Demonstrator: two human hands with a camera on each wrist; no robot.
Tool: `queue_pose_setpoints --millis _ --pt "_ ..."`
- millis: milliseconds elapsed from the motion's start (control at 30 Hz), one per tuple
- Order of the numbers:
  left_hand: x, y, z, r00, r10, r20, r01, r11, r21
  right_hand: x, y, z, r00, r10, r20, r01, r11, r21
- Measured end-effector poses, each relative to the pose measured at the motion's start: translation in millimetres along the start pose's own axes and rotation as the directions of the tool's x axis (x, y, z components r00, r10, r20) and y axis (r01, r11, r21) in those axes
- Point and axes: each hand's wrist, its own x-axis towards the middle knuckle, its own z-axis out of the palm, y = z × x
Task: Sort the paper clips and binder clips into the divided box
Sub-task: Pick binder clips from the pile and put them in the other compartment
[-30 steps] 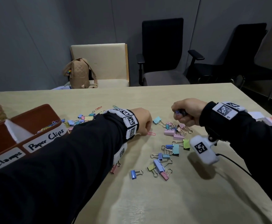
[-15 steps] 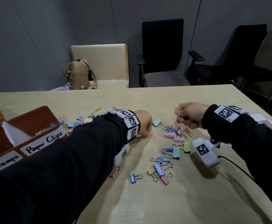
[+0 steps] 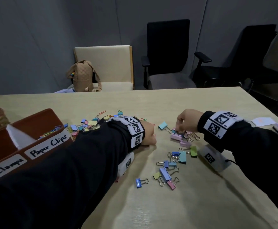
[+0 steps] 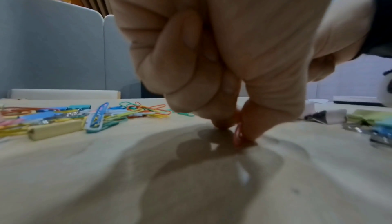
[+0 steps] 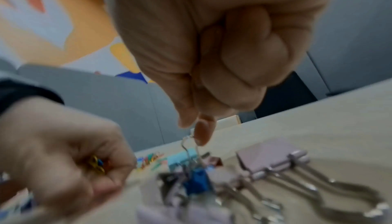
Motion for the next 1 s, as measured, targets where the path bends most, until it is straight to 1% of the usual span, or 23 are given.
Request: queue_pose_setpoints --millis 67,133,167,200,267,300,367,467,500,567,600,667,733,767,800,867,933,1000 --pt "-5.4 -3.4 1.0 1.0 -0.017 -0.002 0.017 0.999 -0.047 -1.6 0.2 2.0 0.999 -0.006 0.045 0.007 1.0 -0.003" --pt "-12.4 -10.2 -0.8 0.999 -0.03 -0.014 0.028 0.993 -0.114 -4.8 -1.2 -2.4 0.996 -0.006 0.084 0.001 0.998 0.067" --pt "-16.2 -14.3 -2.4 0.999 -0.037 -0.021 0.033 0.988 -0.152 -5.9 -2.3 -5.4 0.998 -0.007 0.068 0.001 0.995 0.097" --pt "-19.9 -17.8 -4.1 0.998 -0.042 -0.037 0.034 0.982 -0.185 -6.2 -3.2 -8.7 1.0 -0.006 0.025 0.004 0.994 0.107" --pt "-27.8 -23.2 -6.8 0.994 -0.065 -0.084 0.044 0.972 -0.232 -6.2 -4.6 -14.6 0.998 0.005 -0.069 -0.002 0.999 0.051" --pt "-31.9 -25.3 -7.3 0.991 -0.079 -0.109 0.049 0.967 -0.249 -6.6 -4.3 -15.8 0.996 0.02 -0.086 -0.02 1.0 0.008" --pt "-38.5 -28.8 -6.5 0.987 -0.086 -0.134 0.047 0.961 -0.272 -6.9 -0.3 -14.3 0.997 0.058 -0.052 -0.062 0.996 -0.069" --pt "-47.0 -35.2 -5.9 0.988 -0.101 -0.119 0.064 0.958 -0.281 -9.5 4.9 -4.7 0.993 0.106 0.057 -0.097 0.985 -0.146" --pt "-50.8 -37.5 -5.9 0.987 -0.106 -0.12 0.069 0.957 -0.281 -10.9 5.1 -2.5 0.993 0.1 0.058 -0.09 0.984 -0.153" --pt "-60.4 -44.3 -8.2 0.98 -0.123 -0.154 0.07 0.949 -0.308 -14.5 0.1 -4.3 0.999 0.053 0.004 -0.052 0.991 -0.127" --pt "-66.1 -49.8 -9.8 0.973 -0.139 -0.184 0.068 0.934 -0.35 -16.8 -5.8 -7.2 0.999 0.029 -0.031 -0.031 0.996 -0.079" --pt "-79.5 -63.3 -14.4 0.945 -0.193 -0.265 0.051 0.886 -0.46 -18.5 -23.9 -13.3 0.998 0.013 -0.056 -0.006 0.992 0.125" --pt "-94.6 -79.5 -19.3 0.909 -0.26 -0.325 0.035 0.826 -0.563 -15.9 -49.3 -15.2 1.0 0.017 -0.007 -0.014 0.934 0.356" --pt "-102.7 -88.4 -20.7 0.895 -0.296 -0.334 0.039 0.798 -0.601 -14.0 -63.6 -14.2 0.999 0.009 0.047 -0.03 0.89 0.455" --pt "-111.2 -97.4 -21.7 0.883 -0.331 -0.333 0.05 0.772 -0.633 -11.2 -78.2 -12.0 0.993 -0.011 0.116 -0.053 0.839 0.541" --pt "-128.5 -117.0 -21.3 0.86 -0.4 -0.317 0.085 0.724 -0.684 -5.2 -109.5 -4.5 0.965 -0.087 0.247 -0.105 0.735 0.67" --pt "-144.0 -136.6 -18.7 0.832 -0.483 -0.273 0.152 0.672 -0.725 -1.8 -141.2 4.5 0.931 -0.162 0.326 -0.149 0.648 0.747" --pt "-157.3 -155.3 -14.4 0.793 -0.572 -0.211 0.249 0.62 -0.744 -0.1 -172.9 15.0 0.903 -0.218 0.37 -0.179 0.594 0.784"
